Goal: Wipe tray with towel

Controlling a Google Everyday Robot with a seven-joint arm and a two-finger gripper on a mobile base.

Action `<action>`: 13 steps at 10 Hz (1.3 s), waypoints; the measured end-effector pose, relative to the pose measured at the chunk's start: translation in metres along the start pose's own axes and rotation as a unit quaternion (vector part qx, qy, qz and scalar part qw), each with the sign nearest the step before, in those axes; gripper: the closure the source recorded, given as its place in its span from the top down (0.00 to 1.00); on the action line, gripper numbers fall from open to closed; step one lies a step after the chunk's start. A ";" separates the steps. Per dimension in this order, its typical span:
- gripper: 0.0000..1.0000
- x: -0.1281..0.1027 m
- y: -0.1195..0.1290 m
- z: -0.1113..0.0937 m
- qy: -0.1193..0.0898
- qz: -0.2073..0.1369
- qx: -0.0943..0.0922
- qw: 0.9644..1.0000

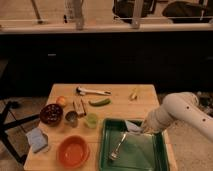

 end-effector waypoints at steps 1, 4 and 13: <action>0.00 0.008 0.006 0.005 0.000 0.012 -0.001 1.000; 0.00 0.029 0.018 0.037 0.005 0.040 -0.026 0.999; 0.00 0.038 0.020 0.062 0.031 0.049 -0.060 0.997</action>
